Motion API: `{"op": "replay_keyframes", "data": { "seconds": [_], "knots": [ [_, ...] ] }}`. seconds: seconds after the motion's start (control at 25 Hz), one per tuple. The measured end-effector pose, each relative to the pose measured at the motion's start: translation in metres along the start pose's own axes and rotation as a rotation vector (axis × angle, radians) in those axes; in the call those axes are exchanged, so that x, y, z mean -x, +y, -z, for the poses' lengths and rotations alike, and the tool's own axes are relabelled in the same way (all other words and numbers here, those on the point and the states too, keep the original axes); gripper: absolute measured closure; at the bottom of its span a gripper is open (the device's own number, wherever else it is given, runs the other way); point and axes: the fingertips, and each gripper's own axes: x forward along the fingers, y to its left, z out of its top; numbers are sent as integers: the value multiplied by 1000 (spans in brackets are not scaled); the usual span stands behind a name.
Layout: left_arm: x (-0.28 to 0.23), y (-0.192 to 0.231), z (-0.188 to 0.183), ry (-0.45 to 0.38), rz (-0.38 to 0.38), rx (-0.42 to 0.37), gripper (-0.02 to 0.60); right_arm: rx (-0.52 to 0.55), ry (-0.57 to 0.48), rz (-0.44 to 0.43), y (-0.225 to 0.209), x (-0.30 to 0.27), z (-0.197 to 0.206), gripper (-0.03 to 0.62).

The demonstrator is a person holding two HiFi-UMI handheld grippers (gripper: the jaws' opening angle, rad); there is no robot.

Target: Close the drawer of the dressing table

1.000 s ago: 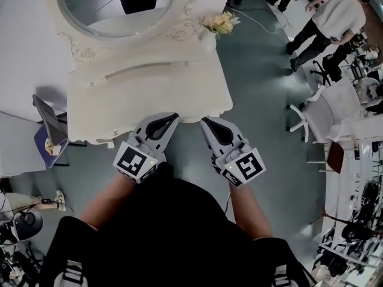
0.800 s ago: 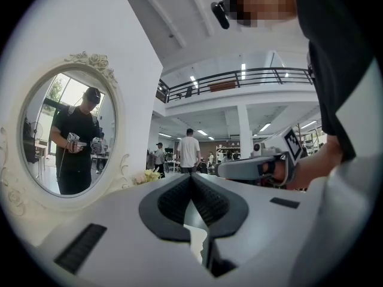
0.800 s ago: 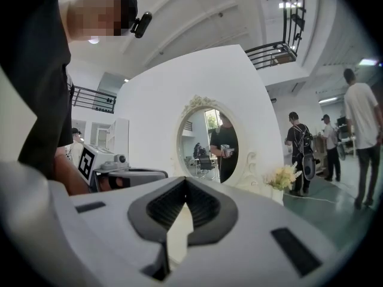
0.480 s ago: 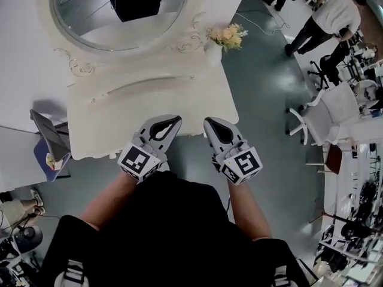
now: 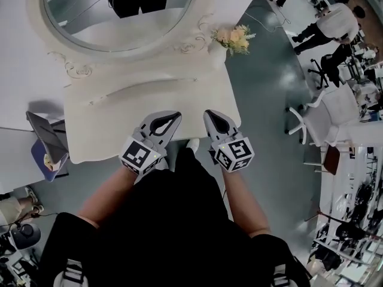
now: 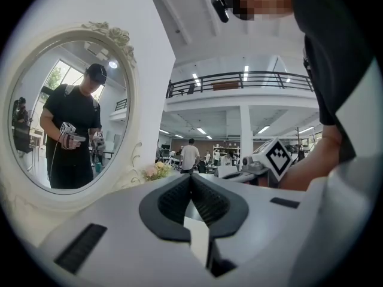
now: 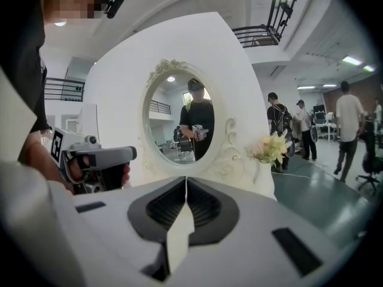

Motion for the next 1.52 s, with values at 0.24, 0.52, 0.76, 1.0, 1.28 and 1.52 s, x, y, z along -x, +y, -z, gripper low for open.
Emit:
{"op": "replay_keyframes", "data": {
  "seconds": [0.24, 0.52, 0.76, 1.0, 1.28, 1.52],
  "knots": [
    [-26, 19, 10, 24, -25, -23, 588, 2, 10, 68, -52, -31, 19, 595],
    [-51, 46, 10, -10, -121, -19, 588, 7, 71, 85, -100, -71, 44, 595],
    [-70, 61, 12, -35, -162, -15, 588, 9, 204, 75, -128, -109, 86, 582],
    [-84, 69, 24, -41, -169, -14, 588, 31, 306, 110, -153, -142, 120, 544],
    [-95, 86, 33, -60, -205, 32, 588, 5, 388, 96, -161, -171, 153, 522],
    [-100, 101, 41, -58, -237, 34, 588, -3, 438, 100, -166, -191, 174, 498]
  ]
}}
